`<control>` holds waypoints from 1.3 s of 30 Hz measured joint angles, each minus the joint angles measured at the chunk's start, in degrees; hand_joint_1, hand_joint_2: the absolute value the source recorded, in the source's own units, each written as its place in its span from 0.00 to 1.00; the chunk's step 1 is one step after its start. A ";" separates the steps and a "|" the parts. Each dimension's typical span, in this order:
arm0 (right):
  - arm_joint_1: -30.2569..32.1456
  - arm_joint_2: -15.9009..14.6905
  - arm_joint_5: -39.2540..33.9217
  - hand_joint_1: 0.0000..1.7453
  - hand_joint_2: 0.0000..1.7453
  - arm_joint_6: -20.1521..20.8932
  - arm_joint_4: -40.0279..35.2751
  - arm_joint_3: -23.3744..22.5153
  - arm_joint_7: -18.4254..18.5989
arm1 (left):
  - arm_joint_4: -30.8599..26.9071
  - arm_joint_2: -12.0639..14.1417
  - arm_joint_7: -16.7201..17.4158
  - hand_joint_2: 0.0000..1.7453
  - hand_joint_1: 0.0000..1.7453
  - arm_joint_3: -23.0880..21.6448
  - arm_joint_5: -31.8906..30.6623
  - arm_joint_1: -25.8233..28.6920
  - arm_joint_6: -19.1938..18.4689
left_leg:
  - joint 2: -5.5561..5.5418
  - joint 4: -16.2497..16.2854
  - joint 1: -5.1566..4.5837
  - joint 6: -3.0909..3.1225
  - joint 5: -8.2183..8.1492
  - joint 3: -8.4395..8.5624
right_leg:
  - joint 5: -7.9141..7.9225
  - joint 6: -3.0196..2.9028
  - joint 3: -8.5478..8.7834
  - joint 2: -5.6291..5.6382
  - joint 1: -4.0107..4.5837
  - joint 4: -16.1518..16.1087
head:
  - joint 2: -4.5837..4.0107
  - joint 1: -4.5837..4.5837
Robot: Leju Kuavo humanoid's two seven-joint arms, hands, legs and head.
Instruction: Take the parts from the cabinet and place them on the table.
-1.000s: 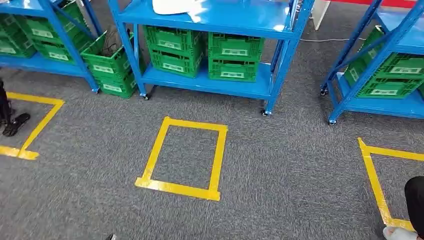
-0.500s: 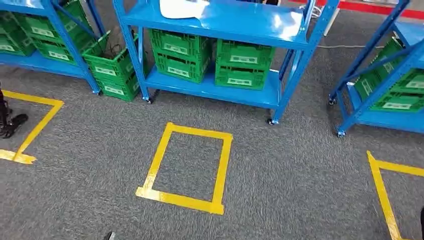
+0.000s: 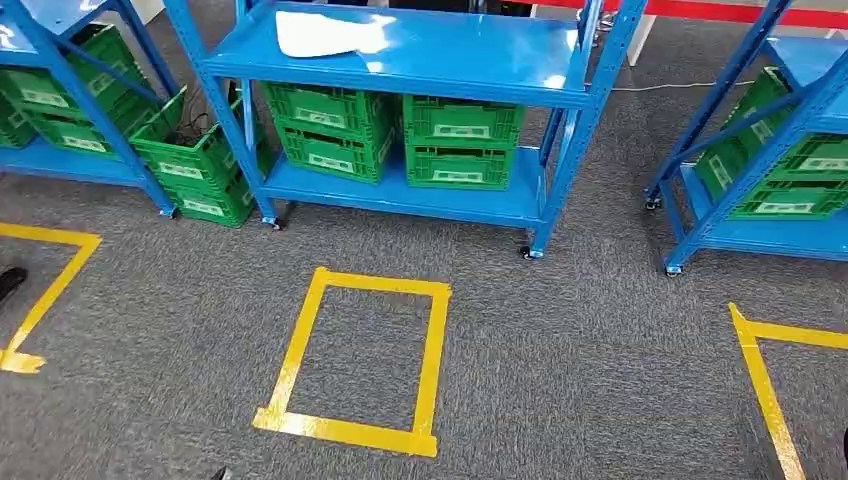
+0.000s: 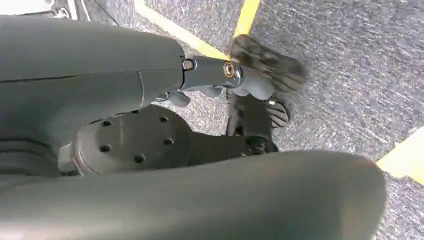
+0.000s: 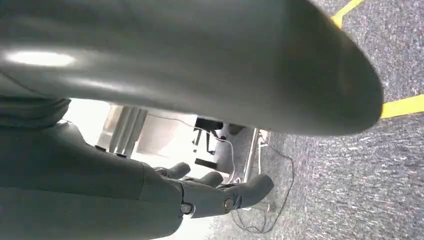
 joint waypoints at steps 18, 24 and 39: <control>0.20 -0.04 0.11 0.00 0.00 -0.07 0.07 0.04 -0.20 | 0.22 -0.20 0.26 0.00 0.00 -0.37 0.02 -0.26 0.35 | -0.20 -7.69 0.32 1.57 1.55 6.11 | 4.68 3.88 -8.16 -0.89 -1.52 4.07 | 0.00 2.08; -0.23 -0.09 0.17 0.00 0.00 -0.07 0.00 0.11 -0.33 | 0.11 -0.15 0.24 0.00 0.00 -0.79 0.04 -0.85 0.50 | 0.11 -7.18 0.42 -0.32 0.18 7.39 | 3.40 1.41 -4.52 -0.90 -0.92 0.28 | 0.00 1.46; -0.38 -0.09 0.20 0.00 0.00 -0.07 0.00 0.24 -0.37 | 0.11 -0.09 0.26 0.00 0.00 -1.05 0.07 -0.74 0.52 | -0.12 -8.12 0.32 1.72 5.16 3.88 | -0.35 3.31 -1.80 -0.54 -0.56 0.86 | 0.00 -0.65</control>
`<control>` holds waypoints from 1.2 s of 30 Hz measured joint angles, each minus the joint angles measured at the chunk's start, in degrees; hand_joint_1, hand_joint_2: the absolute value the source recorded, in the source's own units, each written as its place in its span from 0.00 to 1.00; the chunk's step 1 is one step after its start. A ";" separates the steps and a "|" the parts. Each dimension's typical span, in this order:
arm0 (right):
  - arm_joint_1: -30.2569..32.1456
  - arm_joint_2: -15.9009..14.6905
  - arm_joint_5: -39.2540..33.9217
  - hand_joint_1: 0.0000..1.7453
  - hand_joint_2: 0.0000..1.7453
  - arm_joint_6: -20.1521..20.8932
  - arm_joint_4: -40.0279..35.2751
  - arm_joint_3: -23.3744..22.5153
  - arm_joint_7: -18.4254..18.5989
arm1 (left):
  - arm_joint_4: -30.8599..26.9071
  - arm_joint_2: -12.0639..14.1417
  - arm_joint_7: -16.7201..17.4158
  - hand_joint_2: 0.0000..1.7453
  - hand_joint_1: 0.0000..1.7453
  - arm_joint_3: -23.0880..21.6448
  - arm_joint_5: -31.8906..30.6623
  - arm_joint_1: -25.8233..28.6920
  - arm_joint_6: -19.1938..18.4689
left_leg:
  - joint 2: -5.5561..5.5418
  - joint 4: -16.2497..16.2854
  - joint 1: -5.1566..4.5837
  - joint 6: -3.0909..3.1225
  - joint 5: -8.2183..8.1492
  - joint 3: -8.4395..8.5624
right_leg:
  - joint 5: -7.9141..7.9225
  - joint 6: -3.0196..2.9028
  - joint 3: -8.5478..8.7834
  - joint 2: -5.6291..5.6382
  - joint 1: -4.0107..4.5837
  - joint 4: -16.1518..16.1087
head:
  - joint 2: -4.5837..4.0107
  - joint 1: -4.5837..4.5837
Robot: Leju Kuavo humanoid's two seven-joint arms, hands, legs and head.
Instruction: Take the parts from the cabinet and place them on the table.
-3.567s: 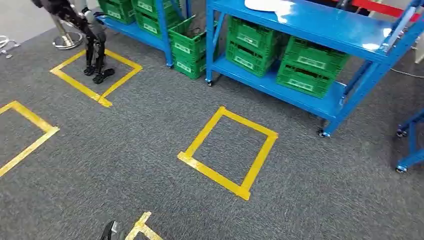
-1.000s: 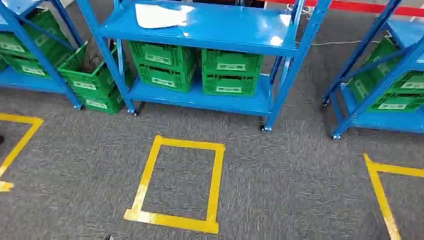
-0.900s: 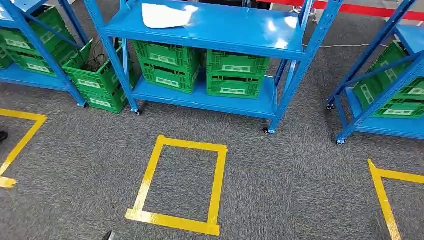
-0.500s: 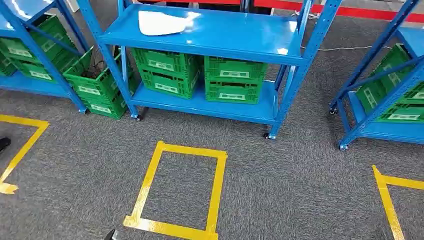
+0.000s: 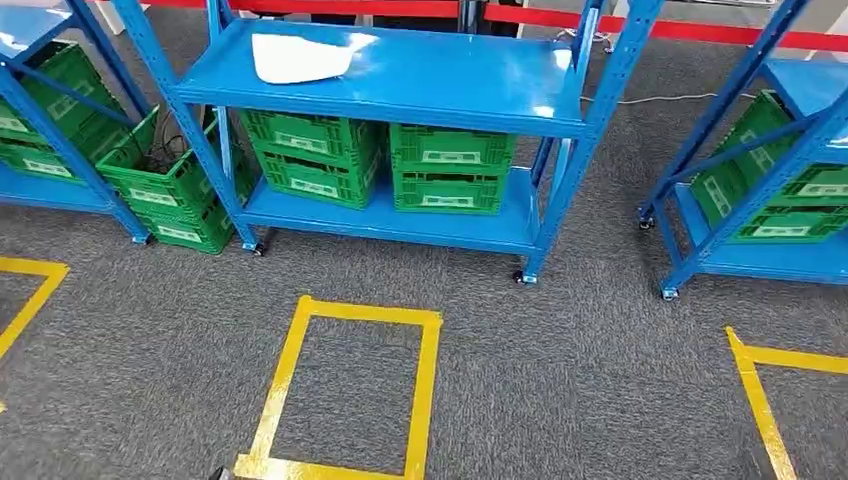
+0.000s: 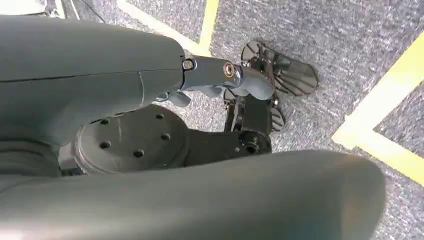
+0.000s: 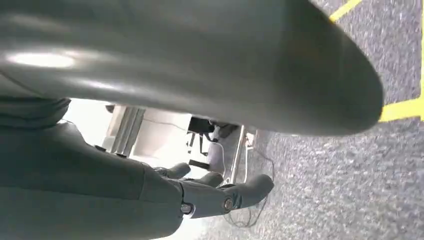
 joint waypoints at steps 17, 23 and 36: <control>0.20 -0.09 0.07 0.00 0.00 0.02 0.00 0.07 0.13 | -0.09 -0.44 -0.02 0.00 0.00 -0.13 0.00 0.03 0.22 | 0.02 5.56 0.24 -2.02 -6.52 0.51 | 3.63 -2.34 -1.10 -0.49 -0.57 -1.96 | 0.00 1.51; 0.23 -0.31 0.07 0.00 0.00 0.13 0.00 0.11 0.17 | 0.11 -0.74 -0.07 0.00 0.00 -0.18 0.02 0.91 1.01 | 0.03 13.29 0.23 -1.94 -5.37 -6.94 | 2.31 -2.50 0.12 -0.04 -0.28 -1.92 | 0.00 0.31; 0.23 -0.87 0.26 0.00 0.00 -0.63 0.00 0.63 -1.11 | 0.31 -0.92 -0.35 0.00 0.00 -0.24 0.39 0.83 0.68 | -0.08 -0.03 -0.01 0.63 -0.70 0.29 | -6.92 1.18 -9.15 -0.17 -0.90 16.13 | 0.00 1.57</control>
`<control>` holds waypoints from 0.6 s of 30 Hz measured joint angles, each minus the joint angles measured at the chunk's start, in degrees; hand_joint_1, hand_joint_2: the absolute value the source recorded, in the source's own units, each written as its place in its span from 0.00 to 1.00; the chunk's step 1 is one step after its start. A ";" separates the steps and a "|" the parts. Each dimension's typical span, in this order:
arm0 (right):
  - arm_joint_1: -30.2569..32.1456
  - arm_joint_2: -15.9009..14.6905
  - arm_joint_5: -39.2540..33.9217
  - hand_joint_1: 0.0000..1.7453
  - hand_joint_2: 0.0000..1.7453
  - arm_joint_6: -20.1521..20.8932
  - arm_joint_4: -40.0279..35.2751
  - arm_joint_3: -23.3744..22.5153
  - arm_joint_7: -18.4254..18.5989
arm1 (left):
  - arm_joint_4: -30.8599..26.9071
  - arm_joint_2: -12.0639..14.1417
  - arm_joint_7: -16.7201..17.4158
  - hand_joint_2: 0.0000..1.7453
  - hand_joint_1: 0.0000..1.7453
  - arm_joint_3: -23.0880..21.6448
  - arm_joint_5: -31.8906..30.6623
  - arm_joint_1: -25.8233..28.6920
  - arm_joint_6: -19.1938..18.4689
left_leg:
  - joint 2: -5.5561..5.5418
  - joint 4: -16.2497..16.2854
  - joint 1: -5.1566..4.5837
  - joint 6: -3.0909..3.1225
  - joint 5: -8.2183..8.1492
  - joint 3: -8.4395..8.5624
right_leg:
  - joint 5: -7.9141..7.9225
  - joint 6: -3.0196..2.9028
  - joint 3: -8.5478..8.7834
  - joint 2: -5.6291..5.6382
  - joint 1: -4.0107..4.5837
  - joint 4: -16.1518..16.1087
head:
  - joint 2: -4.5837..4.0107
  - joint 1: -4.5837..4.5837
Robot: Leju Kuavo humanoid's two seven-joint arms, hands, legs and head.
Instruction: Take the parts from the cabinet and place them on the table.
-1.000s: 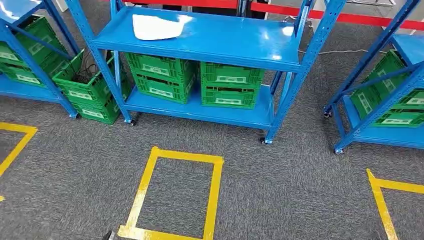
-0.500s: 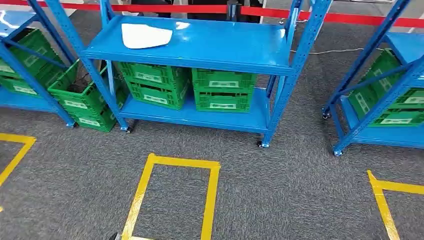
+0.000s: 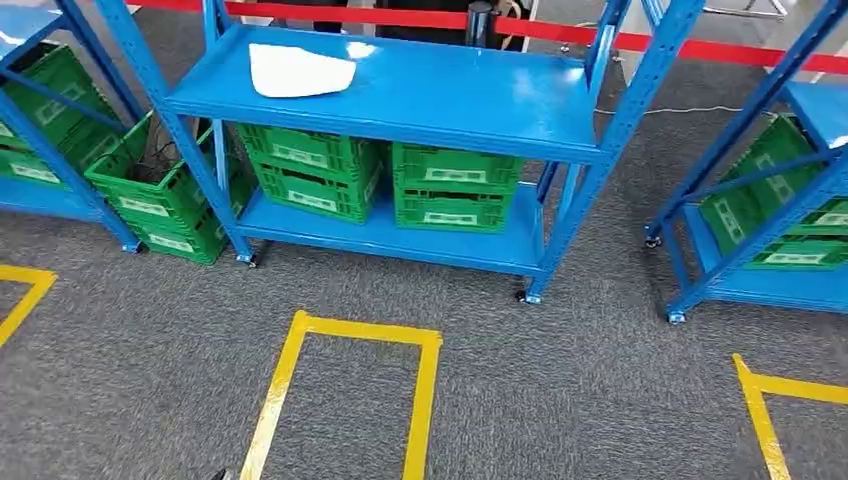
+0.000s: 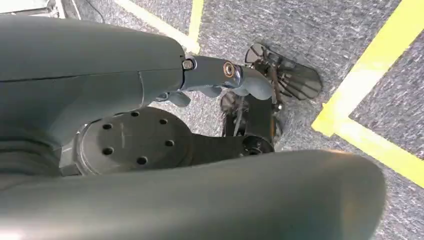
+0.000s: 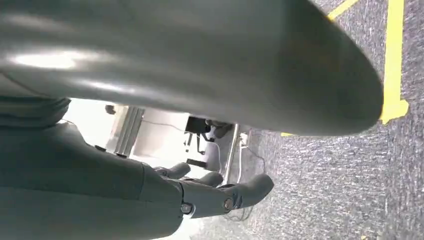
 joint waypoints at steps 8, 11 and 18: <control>-0.14 -0.22 0.00 0.00 0.00 0.17 0.00 0.09 0.00 | 0.09 0.04 0.17 0.00 0.00 -0.02 0.42 -0.01 -0.61 | -0.13 -0.41 -0.11 -1.50 -2.65 2.34 | 10.21 -1.97 5.58 -0.10 0.90 -15.98 | 0.00 0.94; -0.08 -0.31 0.00 0.00 0.00 0.20 0.00 0.13 0.00 | 0.09 0.24 0.22 0.00 0.00 -0.04 0.52 -0.09 -0.68 | 0.01 0.13 0.02 -2.24 -3.19 3.33 | 10.55 -3.02 7.60 -0.09 0.55 -17.79 | 0.00 0.83; 0.06 -0.33 0.00 0.00 0.00 0.26 0.00 0.48 0.00 | 0.20 0.48 0.26 0.00 0.00 -0.17 0.59 0.19 -0.66 | 0.03 11.76 0.03 -2.49 -2.77 -7.10 | 8.31 -3.65 10.30 0.09 0.67 -18.06 | 0.00 -1.29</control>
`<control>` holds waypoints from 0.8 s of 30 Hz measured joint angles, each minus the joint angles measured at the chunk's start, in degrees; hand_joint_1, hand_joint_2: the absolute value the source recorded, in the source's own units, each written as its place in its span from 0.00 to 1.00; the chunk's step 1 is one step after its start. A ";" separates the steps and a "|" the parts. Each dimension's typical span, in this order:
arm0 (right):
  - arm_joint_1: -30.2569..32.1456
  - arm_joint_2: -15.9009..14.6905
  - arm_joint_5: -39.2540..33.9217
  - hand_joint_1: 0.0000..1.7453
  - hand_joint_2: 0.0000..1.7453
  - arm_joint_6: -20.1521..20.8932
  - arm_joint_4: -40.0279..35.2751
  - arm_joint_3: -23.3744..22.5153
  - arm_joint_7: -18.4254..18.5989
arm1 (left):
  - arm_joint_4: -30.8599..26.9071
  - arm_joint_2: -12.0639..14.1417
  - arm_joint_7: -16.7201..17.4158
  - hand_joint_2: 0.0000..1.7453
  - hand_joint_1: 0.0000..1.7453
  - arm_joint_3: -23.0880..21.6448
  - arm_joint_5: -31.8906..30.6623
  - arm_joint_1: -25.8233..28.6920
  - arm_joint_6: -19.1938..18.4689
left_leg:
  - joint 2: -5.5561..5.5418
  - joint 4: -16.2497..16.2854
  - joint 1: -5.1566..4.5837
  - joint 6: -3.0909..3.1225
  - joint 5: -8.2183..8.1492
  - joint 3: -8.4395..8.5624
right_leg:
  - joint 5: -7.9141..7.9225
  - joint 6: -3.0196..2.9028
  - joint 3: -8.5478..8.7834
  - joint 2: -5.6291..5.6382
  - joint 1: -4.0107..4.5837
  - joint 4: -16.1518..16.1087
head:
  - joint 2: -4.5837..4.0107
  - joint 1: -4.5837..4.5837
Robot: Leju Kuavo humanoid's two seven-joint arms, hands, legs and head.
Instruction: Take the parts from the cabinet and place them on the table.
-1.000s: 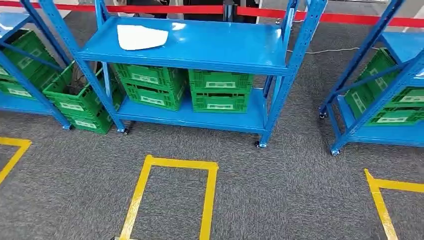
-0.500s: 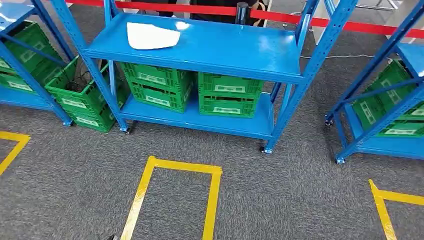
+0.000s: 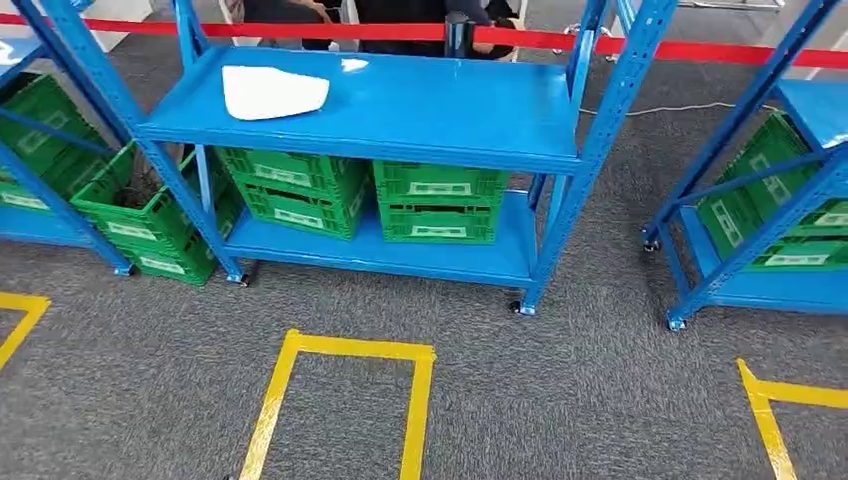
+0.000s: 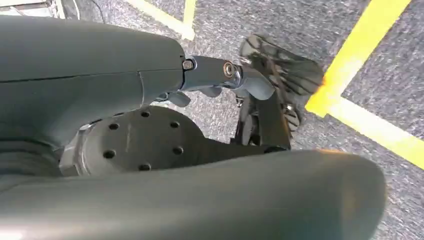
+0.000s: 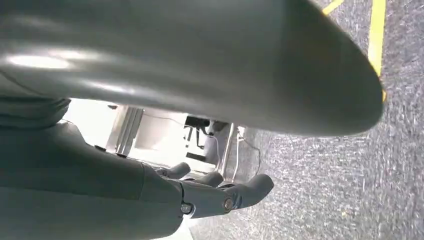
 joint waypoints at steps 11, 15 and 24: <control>-0.39 -0.04 0.61 0.00 0.00 -0.22 0.00 0.31 -1.22 | 0.02 0.15 0.04 0.00 0.00 -0.15 0.39 -0.22 0.13 | -0.03 -11.60 -0.12 2.63 2.96 6.60 | -7.62 3.42 -5.09 -0.14 -0.39 11.87 | 0.00 1.03; -0.01 -0.04 0.83 0.00 0.00 0.02 0.00 0.44 -0.94 | 0.02 0.22 0.13 0.00 0.00 -0.24 0.55 -0.13 0.20 | -0.25 -11.60 -0.29 2.60 1.29 8.60 | -3.58 3.46 -10.38 -0.14 -0.65 15.12 | 0.00 1.51; -0.20 -0.28 0.81 0.00 0.00 -0.02 -0.02 0.46 -0.55 | -0.26 0.39 0.39 0.00 0.00 -0.81 0.63 -0.81 0.05 | -0.02 -11.36 -0.06 0.39 -1.47 11.08 | 2.19 0.51 -2.76 -0.15 0.01 0.34 | 0.00 1.60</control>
